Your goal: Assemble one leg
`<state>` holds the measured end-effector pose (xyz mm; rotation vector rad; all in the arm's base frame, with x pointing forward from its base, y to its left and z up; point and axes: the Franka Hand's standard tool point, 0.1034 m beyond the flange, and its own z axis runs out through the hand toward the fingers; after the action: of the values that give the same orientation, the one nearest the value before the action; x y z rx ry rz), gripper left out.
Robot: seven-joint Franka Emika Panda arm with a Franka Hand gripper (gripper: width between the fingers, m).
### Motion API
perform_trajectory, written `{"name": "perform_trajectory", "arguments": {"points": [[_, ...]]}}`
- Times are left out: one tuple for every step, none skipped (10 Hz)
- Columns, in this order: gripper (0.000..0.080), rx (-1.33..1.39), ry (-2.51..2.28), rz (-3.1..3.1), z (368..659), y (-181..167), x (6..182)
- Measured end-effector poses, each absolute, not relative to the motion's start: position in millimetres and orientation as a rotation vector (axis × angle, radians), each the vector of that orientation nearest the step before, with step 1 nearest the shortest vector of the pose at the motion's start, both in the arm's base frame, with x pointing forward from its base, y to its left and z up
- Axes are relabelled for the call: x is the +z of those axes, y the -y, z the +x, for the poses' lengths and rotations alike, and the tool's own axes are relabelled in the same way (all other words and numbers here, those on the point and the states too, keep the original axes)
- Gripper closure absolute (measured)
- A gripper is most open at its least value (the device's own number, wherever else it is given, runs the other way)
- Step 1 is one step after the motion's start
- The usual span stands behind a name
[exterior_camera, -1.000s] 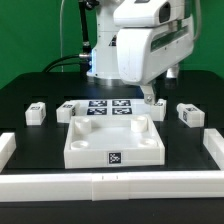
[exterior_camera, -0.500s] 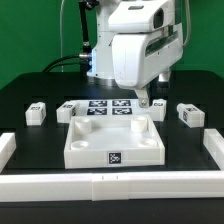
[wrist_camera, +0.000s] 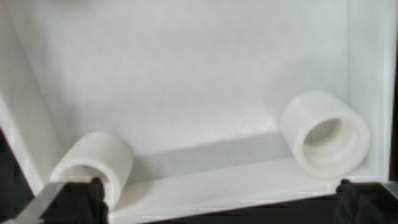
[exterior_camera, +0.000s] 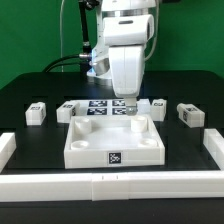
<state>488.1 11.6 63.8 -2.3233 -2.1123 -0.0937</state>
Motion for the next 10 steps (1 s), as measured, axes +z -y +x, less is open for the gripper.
{"name": "perform_trajectory", "arguments": {"points": [[0.0149,-0.083,2.114,-2.320,486.1,-9.2,60.9],[0.0149,-0.083,2.109,-2.325,486.5,-9.3,61.1],[0.0149,-0.083,2.108,-2.325,486.3,-9.1,60.8],[0.0149,-0.082,2.108,-2.325,486.2,-9.1,60.6],[0.0149,-0.083,2.135,-2.304,485.4,-7.3,59.5],[0.0149,-0.087,2.186,-2.262,478.2,-0.5,53.1],[0.0149,-0.093,2.209,-2.242,464.5,5.8,44.9],[0.0149,-0.082,2.229,-2.207,447.1,11.2,33.2],[0.0149,-0.067,2.245,-2.175,439.9,13.3,22.9],[0.0149,-0.059,2.244,-2.164,436.5,12.0,15.9]]}}
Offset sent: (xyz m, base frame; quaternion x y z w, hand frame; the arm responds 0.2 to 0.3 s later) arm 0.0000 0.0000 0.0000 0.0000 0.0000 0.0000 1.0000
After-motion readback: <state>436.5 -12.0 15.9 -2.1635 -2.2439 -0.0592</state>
